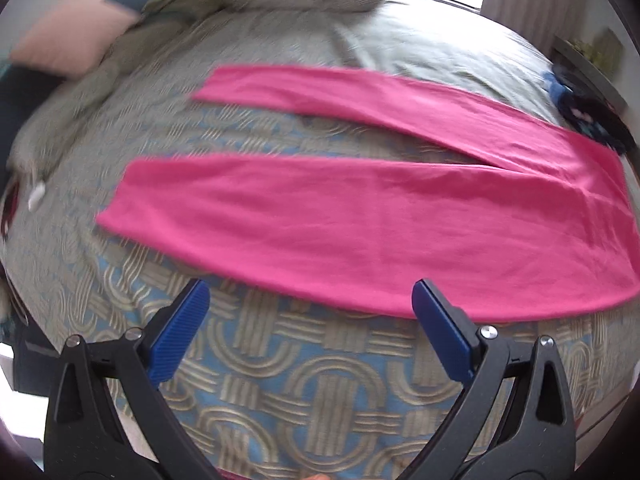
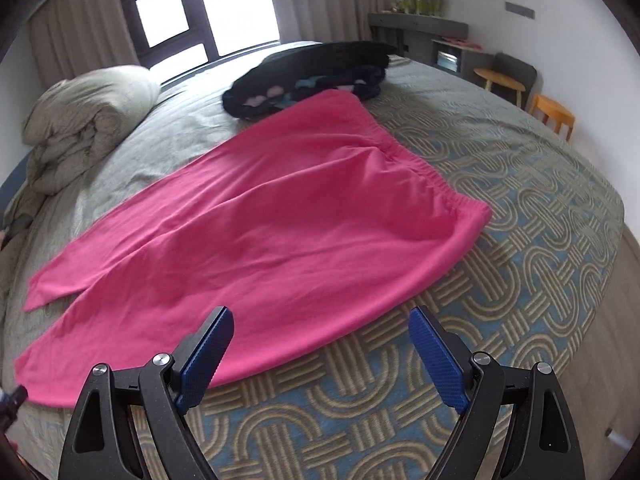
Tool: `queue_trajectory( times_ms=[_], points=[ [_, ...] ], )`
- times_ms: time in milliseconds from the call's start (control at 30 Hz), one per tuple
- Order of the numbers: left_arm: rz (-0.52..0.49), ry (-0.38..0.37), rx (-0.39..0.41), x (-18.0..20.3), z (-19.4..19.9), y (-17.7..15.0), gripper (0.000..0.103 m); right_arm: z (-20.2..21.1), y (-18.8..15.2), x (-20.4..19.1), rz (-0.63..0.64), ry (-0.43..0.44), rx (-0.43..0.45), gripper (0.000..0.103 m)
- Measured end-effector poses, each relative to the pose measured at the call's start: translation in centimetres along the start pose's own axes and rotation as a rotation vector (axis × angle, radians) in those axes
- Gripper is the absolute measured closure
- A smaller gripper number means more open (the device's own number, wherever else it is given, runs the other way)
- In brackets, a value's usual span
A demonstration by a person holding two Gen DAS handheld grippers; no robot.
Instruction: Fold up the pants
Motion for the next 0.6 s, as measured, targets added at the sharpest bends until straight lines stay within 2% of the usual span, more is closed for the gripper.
queue_trajectory(
  times_ms=[67, 167, 267, 367, 433, 500, 600],
  points=[
    [0.117, -0.003, -0.062, -3.1, -1.3, -0.4, 0.002, -0.6, 0.1, 1.5, -0.078, -0.008, -0.022, 0.012],
    [0.360, -0.072, -0.157, -8.1, -3.4, -1.4, 0.002, -2.0, -0.3, 4.2, -0.210, -0.038, -0.089, 0.013],
    [0.546, -0.138, -0.150, -11.5, -4.3, -1.6, 0.002, -3.0, -1.0, 6.2, -0.365, -0.003, -0.121, 0.015],
    [0.640, -0.157, -0.115, -13.7, -4.9, -0.8, 0.002, -2.9, -0.7, 6.8, -0.417, 0.025, -0.082, 0.018],
    [0.664, -0.146, -0.106, -14.6, -5.4, -0.4, 0.003, -3.1, -0.5, 6.9, -0.422, 0.046, -0.092, 0.032],
    [0.684, -0.145, -0.094, -15.4, -5.9, -0.2, 0.003, -3.4, -0.4, 7.1, -0.450, 0.064, -0.107, 0.049],
    [0.709, -0.133, -0.089, -15.8, -6.4, 0.1, 0.009, -3.5, -0.4, 7.6, -0.526, 0.098, -0.106, 0.052]
  ],
)
Point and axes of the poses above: each gripper's, at about its wrist camera, not at the fingertips, and z roughly against the way its jaws point, x to its right, y to its top, the point moved 2 cm from there along -z, roughly the way its jaws point, and after that the axes turned 13 degrees about x, right-handed, at the moved point
